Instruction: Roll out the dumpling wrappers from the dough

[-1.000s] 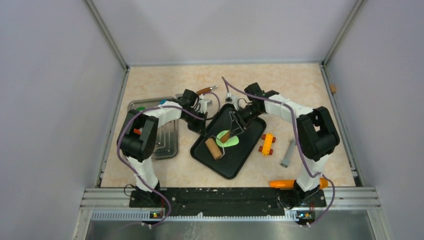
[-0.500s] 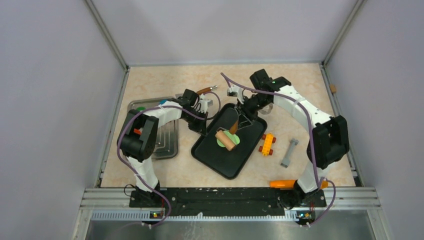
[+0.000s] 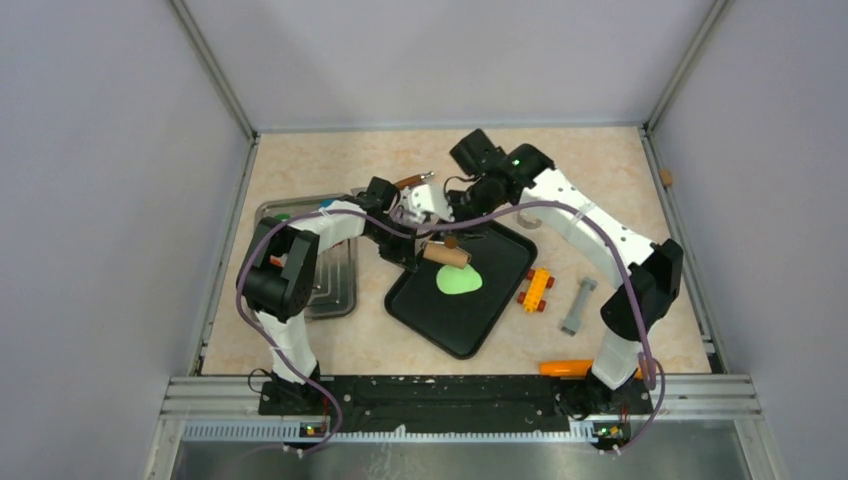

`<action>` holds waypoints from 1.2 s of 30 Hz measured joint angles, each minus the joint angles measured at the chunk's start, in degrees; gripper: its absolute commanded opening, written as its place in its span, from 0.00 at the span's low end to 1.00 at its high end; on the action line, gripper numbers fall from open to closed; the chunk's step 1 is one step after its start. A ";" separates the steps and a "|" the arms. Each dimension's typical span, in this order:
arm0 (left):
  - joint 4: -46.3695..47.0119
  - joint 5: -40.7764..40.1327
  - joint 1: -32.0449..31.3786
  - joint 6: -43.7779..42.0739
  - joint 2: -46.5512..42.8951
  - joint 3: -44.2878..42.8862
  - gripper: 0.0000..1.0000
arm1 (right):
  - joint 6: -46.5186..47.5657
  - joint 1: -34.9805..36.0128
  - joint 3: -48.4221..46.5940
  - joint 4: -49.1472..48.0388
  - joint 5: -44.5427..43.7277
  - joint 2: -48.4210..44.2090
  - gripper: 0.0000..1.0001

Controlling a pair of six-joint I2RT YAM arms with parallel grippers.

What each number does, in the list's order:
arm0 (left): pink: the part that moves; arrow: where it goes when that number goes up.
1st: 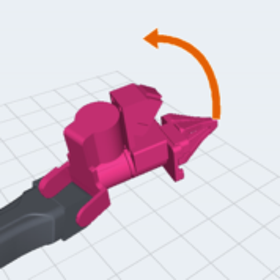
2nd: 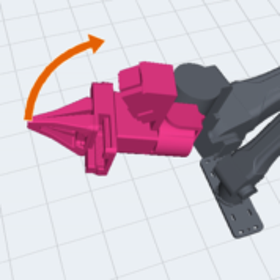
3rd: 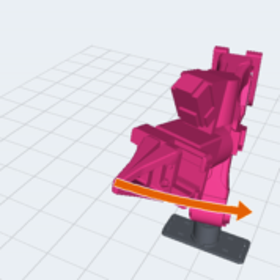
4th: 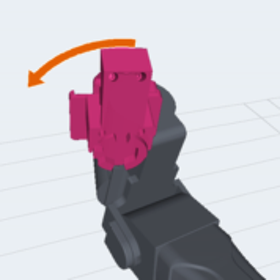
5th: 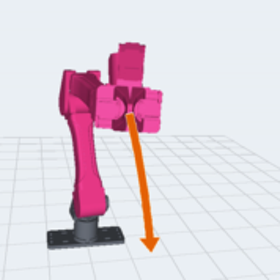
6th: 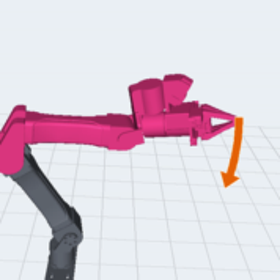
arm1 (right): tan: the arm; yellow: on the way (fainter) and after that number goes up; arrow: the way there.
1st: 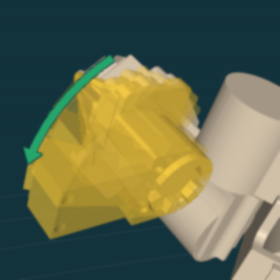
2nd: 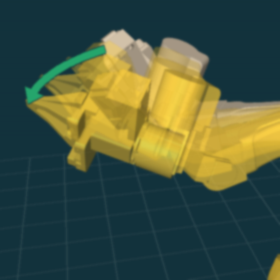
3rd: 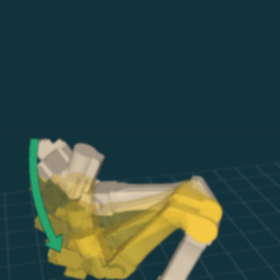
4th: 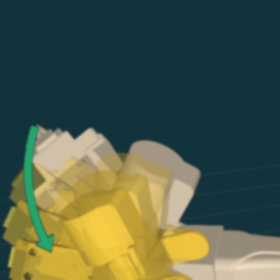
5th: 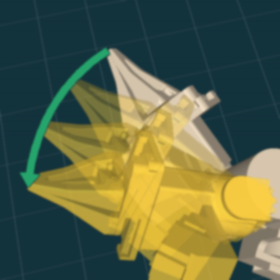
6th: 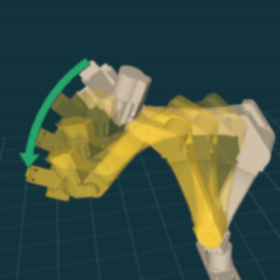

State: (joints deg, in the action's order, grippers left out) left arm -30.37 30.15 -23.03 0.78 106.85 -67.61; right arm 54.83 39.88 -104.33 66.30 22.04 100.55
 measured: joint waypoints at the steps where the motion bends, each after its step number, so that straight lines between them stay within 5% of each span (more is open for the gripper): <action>1: -0.09 0.33 0.00 0.07 0.20 -0.22 0.00 | 2.05 1.95 0.04 0.68 -1.60 0.00 0.00; 8: -0.17 1.18 0.00 0.52 0.57 -0.72 0.00 | 10.99 9.70 3.28 3.58 -9.07 0.02 0.00; 36: 0.57 1.44 0.09 0.68 1.46 -0.98 0.00 | 13.49 9.73 20.39 -11.45 -16.44 -3.89 0.00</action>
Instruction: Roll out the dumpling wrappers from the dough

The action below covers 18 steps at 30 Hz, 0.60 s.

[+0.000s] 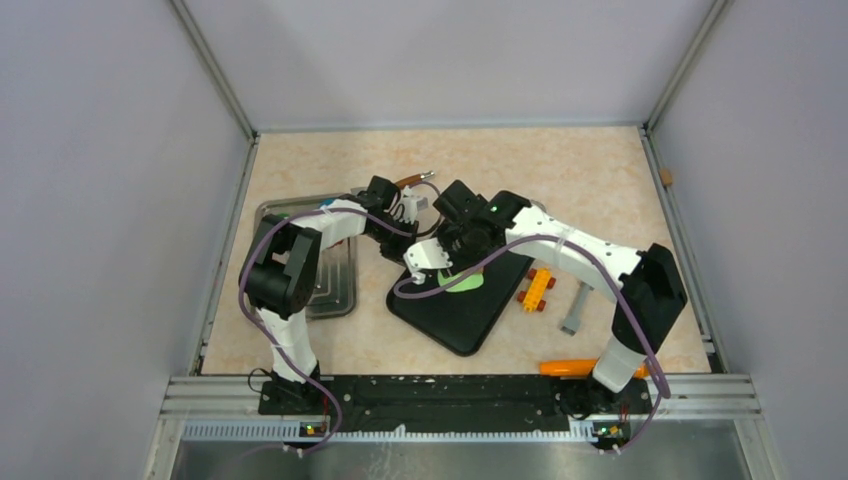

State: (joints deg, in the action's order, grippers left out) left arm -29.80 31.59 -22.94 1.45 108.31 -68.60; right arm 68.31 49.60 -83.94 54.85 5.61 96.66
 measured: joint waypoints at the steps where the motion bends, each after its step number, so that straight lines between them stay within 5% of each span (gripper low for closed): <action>1: 0.11 -0.11 0.02 0.02 0.00 0.00 0.00 | -0.11 0.00 0.22 -0.52 -0.13 0.07 0.00; 18: 0.90 -0.17 0.15 0.07 0.00 0.00 0.00 | -1.84 -1.36 1.01 -4.70 -0.83 0.98 0.00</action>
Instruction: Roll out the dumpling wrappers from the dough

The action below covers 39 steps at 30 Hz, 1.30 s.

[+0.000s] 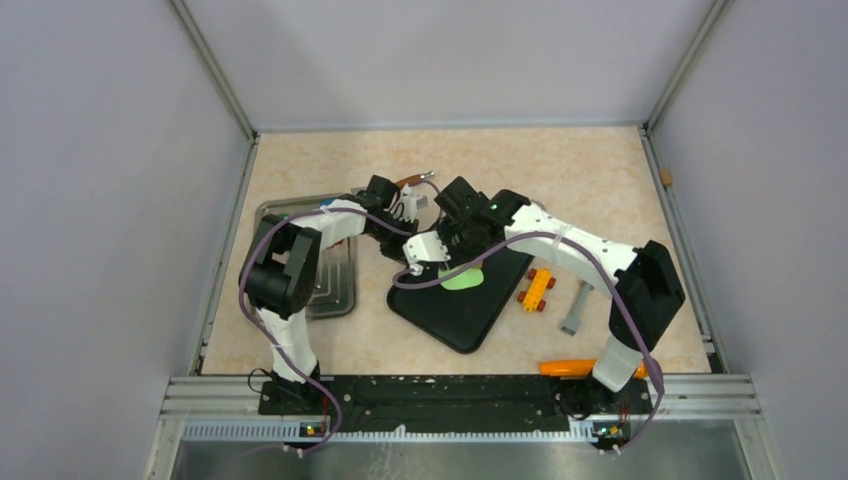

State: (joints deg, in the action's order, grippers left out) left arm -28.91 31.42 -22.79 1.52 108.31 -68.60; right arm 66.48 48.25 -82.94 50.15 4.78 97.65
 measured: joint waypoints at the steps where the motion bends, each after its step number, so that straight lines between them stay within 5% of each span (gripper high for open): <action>1: 0.28 -0.02 0.04 0.02 0.00 0.00 0.00 | 0.00 -0.24 0.00 -0.28 -0.17 0.07 0.00; 16: 2.03 -0.37 0.46 1.14 0.24 0.00 0.00 | -0.20 -3.15 -4.44 1.46 -0.48 2.93 0.00; 22: 0.83 1.03 0.61 1.84 0.24 0.00 0.00 | -0.15 -8.48 -13.35 14.10 8.15 5.62 0.00; 28: 0.61 2.23 1.03 2.60 0.24 0.00 0.00 | -5.46 -13.49 -7.98 17.77 18.97 -2.93 0.00; 32: 0.61 2.25 1.05 2.89 0.24 0.00 0.00 | -16.98 -18.62 -2.05 13.29 24.61 -9.03 0.00; 39: 0.72 3.65 1.05 5.16 0.24 0.02 0.00 | -56.96 -29.42 13.25 -9.38 28.35 -15.41 0.00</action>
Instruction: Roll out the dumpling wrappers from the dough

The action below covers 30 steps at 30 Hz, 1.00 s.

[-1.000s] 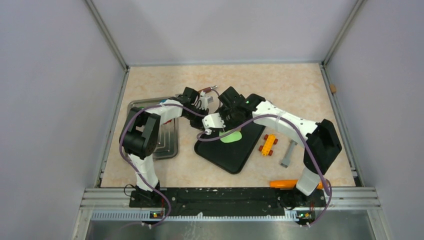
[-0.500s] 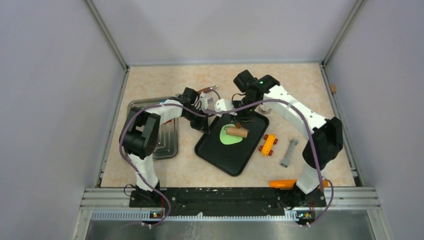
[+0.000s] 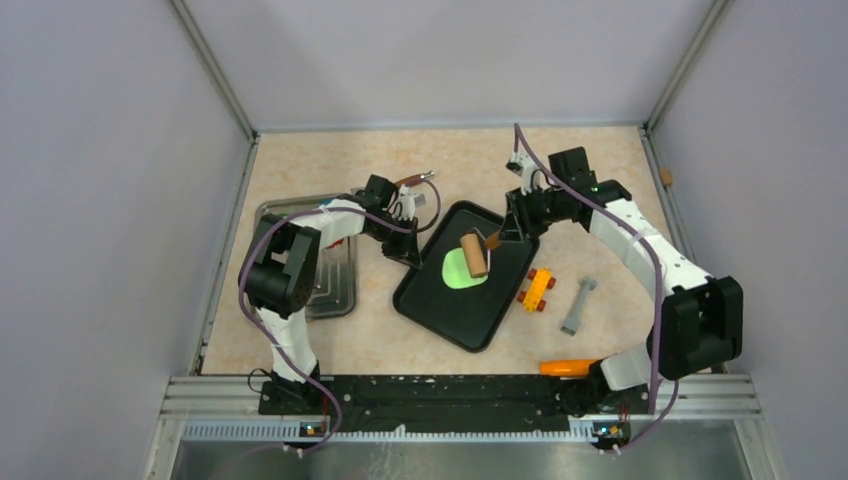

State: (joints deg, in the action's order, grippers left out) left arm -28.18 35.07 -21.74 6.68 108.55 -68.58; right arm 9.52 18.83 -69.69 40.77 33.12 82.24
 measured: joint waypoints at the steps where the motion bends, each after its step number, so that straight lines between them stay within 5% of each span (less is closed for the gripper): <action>1: 0.11 0.28 0.00 0.55 0.00 0.04 0.00 | -4.48 -0.44 0.85 -1.68 -0.02 0.39 0.00; 8: 1.55 1.62 0.00 3.30 0.00 1.20 0.00 | -20.87 -1.38 4.11 -9.92 2.14 5.57 0.00; 30: 3.28 1.57 0.00 4.46 0.00 2.95 0.00 | -17.44 0.63 4.26 -16.37 5.51 15.04 0.00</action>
State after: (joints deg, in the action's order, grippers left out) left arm -24.91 36.64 -21.74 11.14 108.55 -65.63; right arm -7.92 19.46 -65.43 24.40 38.63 97.27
